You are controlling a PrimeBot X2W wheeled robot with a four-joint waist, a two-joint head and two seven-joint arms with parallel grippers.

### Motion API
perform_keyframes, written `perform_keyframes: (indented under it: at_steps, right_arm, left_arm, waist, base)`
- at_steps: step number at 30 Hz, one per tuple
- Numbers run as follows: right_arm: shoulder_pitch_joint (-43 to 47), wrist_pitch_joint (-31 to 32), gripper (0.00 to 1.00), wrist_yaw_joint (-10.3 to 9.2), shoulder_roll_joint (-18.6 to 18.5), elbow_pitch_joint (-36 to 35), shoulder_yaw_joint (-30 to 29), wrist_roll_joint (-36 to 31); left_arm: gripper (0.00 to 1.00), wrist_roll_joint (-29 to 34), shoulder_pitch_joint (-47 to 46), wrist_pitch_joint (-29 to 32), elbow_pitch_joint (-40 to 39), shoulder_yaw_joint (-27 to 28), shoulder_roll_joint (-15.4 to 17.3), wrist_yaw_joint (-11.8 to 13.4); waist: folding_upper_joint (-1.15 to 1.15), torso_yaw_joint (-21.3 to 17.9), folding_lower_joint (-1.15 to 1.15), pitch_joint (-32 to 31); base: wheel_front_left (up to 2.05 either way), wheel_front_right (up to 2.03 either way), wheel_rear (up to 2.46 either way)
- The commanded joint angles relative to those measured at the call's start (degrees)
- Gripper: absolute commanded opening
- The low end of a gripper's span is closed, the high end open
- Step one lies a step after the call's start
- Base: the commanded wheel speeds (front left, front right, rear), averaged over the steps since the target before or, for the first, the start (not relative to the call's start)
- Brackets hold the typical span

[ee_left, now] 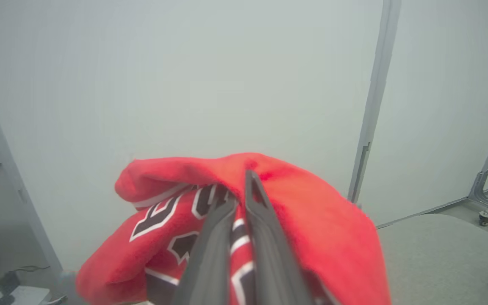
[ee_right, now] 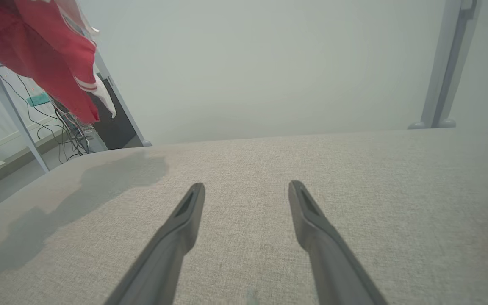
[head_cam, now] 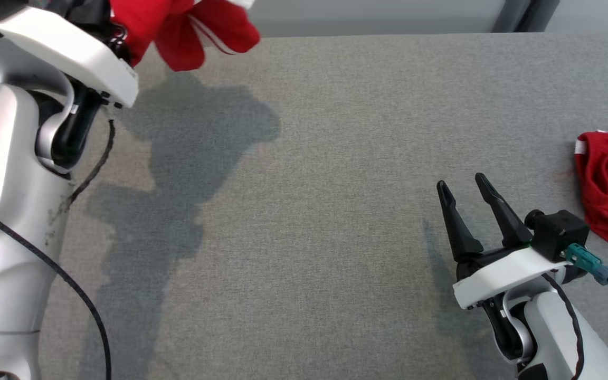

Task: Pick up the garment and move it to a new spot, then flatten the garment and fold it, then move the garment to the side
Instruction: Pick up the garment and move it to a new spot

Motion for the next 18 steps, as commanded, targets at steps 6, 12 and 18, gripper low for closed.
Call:
perform_keyframes:
  at_steps: [6,12,18]
  right_arm:
    - [1.2,-0.7,1.0,0.24,0.7,-1.1,-0.5,0.7]
    - [1.9,-0.8,1.0,0.24,0.8,-1.1,-1.5,0.6]
    - [1.5,-0.8,1.0,0.24,1.0,-0.8,-0.9,0.7]
  left_arm:
    - [0.0,-1.2,4.2,1.4,-9.2,0.0,0.5,1.2]
    - [0.0,-3.3,15.4,0.5,-13.1,-2.7,-3.1,2.3]
    - [0.0,-2.7,24.6,-4.3,-6.0,-5.9,-5.7,2.4]
  waist:
    - [0.0,-3.0,0.0,-2.2]
    - [0.0,-5.3,0.0,-3.5]
    - [0.0,-7.8,0.0,-4.3]
  base:
    - [0.0,0.0,0.0]
    - [0.0,0.0,0.0]
    - [0.0,0.0,0.0]
